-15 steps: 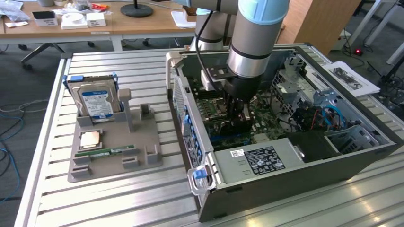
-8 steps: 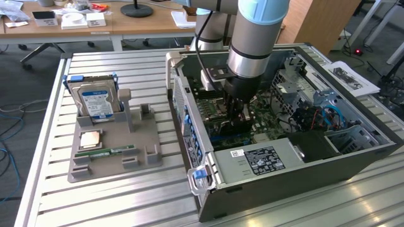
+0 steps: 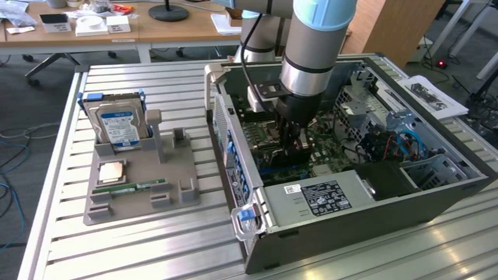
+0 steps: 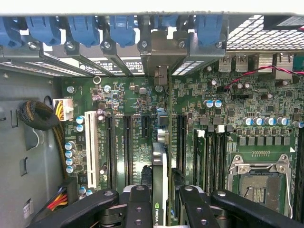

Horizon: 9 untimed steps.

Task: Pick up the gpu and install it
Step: 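Insert the gpu into the slot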

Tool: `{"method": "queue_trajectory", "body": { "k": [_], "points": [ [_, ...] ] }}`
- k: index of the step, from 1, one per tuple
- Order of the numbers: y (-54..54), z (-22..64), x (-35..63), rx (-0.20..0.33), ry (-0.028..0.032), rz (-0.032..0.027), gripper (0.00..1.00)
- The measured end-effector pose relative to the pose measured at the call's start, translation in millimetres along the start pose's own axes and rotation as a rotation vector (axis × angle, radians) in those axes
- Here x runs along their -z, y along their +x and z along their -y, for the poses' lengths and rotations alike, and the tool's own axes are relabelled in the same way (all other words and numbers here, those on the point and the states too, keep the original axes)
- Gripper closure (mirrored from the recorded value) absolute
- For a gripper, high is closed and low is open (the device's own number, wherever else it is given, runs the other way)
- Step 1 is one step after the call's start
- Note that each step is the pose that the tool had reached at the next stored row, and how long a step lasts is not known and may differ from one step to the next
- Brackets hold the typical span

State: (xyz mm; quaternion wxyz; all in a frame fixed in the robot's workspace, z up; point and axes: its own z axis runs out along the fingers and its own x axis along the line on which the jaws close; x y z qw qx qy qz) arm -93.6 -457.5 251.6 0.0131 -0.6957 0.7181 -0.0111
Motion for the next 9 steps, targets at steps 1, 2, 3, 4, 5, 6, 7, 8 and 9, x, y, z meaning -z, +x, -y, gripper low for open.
{"method": "queue_trajectory", "body": {
  "k": [1,2,3,4,5,6,7,8,9],
  "points": [
    [0.0,0.0,0.0,0.000,0.0000,0.0001,0.73],
    [0.0,0.0,0.0,0.000,0.0000,0.0001,0.73],
    [0.0,0.0,0.0,0.000,0.0000,0.0001,0.73],
    [0.0,-0.2,-0.1,0.000,0.0004,0.0005,0.73],
    [0.1,-0.3,-0.2,0.000,0.0008,0.0007,0.73],
    [0.2,-0.4,-0.2,0.000,0.0011,0.0009,0.73],
    [0.2,-0.4,-0.2,0.000,0.0012,0.0010,0.73],
    [0.1,-0.4,-0.2,0.000,0.0013,0.0012,0.73],
    [0.2,-0.4,-0.2,0.000,0.0014,0.0013,0.73]
  ]
}}
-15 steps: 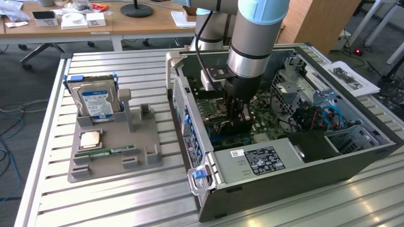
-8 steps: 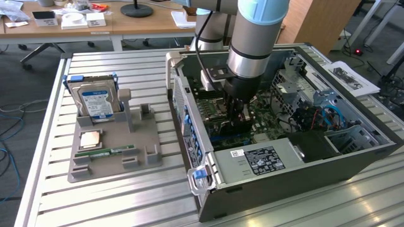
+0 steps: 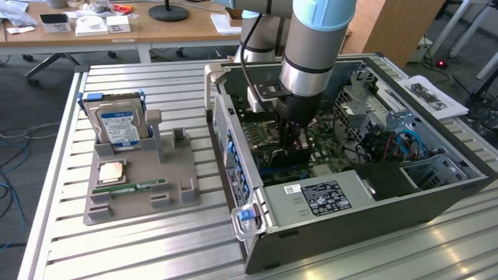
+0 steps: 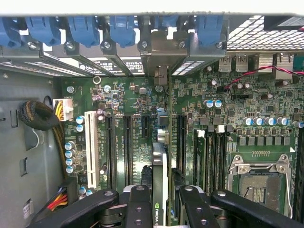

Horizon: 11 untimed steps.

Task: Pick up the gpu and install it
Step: 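Insert the gpu into the slot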

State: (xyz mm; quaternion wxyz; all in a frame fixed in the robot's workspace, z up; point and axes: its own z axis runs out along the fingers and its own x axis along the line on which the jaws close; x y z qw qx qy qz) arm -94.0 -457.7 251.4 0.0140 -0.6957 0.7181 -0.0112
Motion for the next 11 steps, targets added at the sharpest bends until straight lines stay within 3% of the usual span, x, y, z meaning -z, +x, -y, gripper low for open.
{"method": "queue_trajectory", "body": {
  "k": [11],
  "points": [
    [0.5,-0.3,-0.1,0.000,0.0004,0.0008,0.73]
  ]
}}
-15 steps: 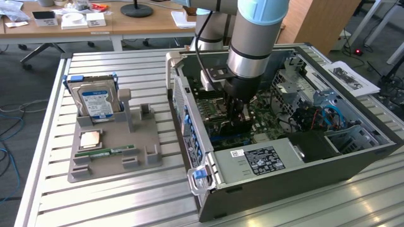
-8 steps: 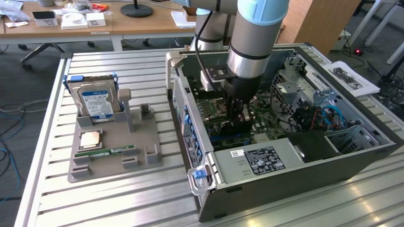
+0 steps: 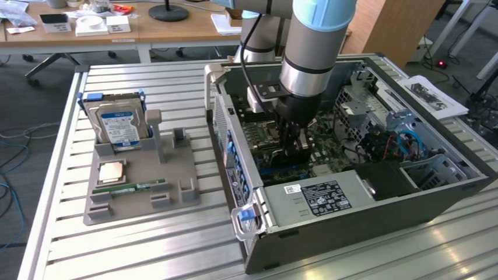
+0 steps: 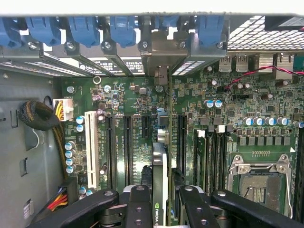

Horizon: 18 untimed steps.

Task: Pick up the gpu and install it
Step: 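Insert the gpu into the slot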

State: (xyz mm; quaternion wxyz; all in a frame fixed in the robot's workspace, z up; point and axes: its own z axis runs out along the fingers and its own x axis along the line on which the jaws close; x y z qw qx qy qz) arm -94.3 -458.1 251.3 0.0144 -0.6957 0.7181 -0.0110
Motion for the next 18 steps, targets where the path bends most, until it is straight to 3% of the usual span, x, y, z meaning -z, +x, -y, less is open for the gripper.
{"method": "queue_trajectory", "body": {
  "k": [18],
  "points": [
    [0.2,-0.2,-0.1,0.000,0.0006,0.0008,0.73]
  ]
}}
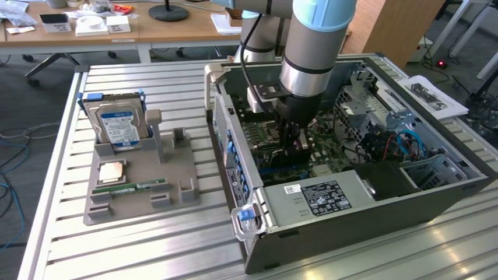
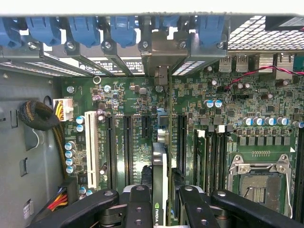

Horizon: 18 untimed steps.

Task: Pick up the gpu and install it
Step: 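Insert the gpu into the slot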

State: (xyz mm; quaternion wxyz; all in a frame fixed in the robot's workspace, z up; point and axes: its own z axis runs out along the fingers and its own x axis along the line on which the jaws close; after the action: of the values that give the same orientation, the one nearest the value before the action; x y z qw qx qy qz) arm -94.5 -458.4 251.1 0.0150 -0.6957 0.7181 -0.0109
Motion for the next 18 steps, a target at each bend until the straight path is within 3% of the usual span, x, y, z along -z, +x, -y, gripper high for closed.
{"method": "queue_trajectory", "body": {
  "k": [18],
  "points": [
    [0.0,-0.1,-0.6,0.000,0.0002,0.0002,0.73]
  ]
}}
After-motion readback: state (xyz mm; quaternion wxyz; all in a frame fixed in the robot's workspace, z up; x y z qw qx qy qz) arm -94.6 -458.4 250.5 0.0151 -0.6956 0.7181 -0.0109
